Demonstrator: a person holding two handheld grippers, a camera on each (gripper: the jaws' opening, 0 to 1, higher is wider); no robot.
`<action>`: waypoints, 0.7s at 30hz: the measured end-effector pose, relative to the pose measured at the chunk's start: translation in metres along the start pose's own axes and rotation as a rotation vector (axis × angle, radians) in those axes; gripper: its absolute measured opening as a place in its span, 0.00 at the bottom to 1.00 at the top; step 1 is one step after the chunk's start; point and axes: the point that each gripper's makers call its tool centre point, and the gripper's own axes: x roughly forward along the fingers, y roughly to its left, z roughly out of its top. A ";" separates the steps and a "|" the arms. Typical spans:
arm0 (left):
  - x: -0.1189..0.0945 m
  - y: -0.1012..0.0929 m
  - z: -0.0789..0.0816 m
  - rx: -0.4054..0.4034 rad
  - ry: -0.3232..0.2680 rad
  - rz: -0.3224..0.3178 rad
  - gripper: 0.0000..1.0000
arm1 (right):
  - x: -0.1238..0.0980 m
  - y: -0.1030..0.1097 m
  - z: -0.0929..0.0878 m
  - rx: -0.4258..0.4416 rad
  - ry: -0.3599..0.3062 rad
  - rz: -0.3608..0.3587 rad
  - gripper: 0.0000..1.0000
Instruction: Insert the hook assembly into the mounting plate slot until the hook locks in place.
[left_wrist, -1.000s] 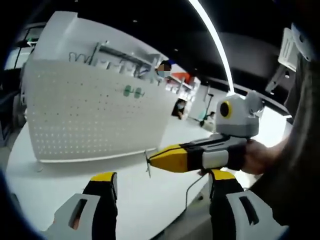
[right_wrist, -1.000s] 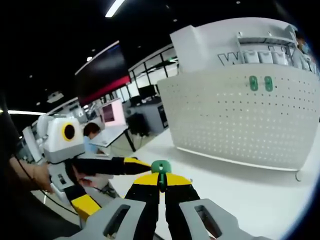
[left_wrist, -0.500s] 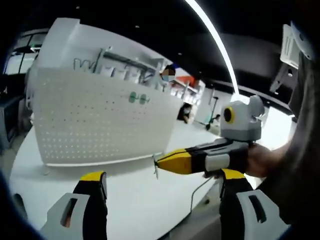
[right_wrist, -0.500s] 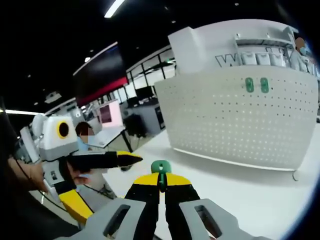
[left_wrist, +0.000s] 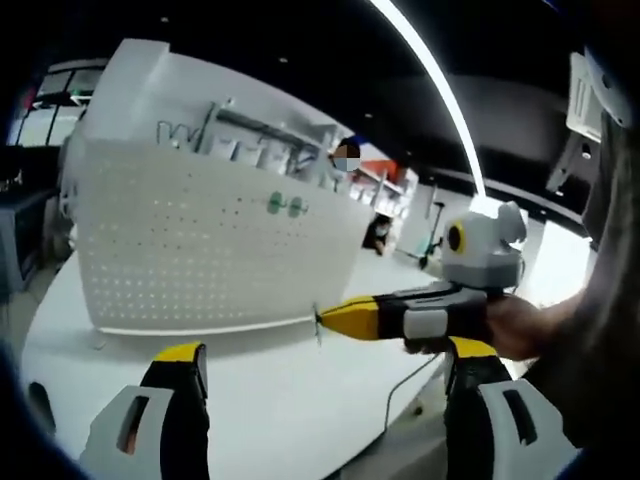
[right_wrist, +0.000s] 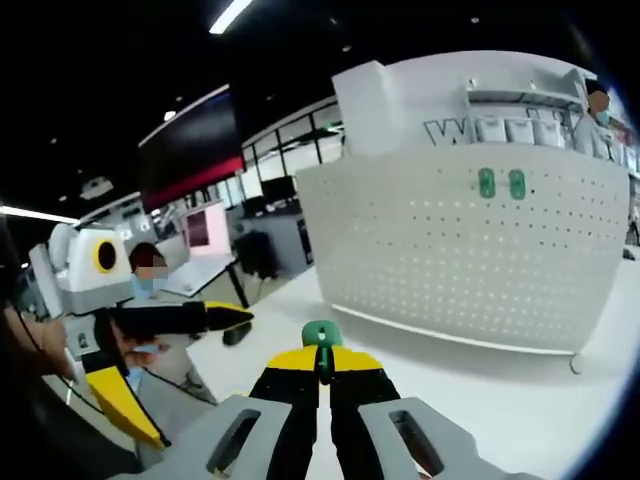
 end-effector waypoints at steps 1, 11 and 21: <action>0.000 0.000 0.000 0.000 0.002 0.000 1.00 | 0.000 -0.003 0.001 0.001 -0.004 -0.009 0.00; 0.001 0.011 -0.006 -0.008 0.014 0.050 0.96 | 0.009 -0.055 0.040 -0.020 -0.097 -0.152 0.00; 0.005 0.023 -0.011 0.021 0.045 0.100 0.93 | 0.017 -0.092 0.072 -0.056 -0.166 -0.244 0.00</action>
